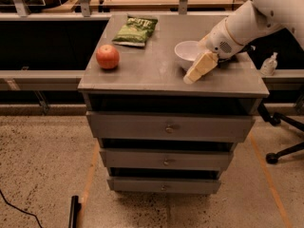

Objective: Move white bowl near green jalapeno chip bag

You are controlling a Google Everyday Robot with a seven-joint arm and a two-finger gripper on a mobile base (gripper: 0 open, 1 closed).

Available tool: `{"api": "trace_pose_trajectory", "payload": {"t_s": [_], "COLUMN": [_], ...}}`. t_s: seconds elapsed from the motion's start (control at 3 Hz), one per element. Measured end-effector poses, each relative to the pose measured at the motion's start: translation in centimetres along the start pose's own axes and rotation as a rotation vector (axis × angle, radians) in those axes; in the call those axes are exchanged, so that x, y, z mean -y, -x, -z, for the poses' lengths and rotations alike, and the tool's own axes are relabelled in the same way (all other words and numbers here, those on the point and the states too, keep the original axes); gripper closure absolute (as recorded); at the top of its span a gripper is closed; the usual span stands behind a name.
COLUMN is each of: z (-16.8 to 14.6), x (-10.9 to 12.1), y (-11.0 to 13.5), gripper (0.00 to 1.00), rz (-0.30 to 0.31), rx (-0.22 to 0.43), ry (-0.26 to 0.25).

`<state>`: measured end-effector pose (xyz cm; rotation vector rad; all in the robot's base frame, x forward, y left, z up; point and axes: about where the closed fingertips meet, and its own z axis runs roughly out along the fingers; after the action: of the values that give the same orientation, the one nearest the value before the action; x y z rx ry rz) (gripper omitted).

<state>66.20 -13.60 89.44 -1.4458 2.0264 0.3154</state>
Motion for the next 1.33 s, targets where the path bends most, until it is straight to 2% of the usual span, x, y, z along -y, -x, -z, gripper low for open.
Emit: {"api": "trace_pose_trajectory", "payload": {"t_s": [0.67, 1.0, 1.33], "z": [-2.6, -2.8, -3.2], "x": [0.8, 1.0, 2.2], "y": [0.1, 0.6, 2.6], "gripper": [0.64, 0.87, 1.00], "rz": [0.038, 0.082, 0.190], "rx": [-0.004, -0.016, -0.033], "ry": [0.015, 0.008, -0.009]}}
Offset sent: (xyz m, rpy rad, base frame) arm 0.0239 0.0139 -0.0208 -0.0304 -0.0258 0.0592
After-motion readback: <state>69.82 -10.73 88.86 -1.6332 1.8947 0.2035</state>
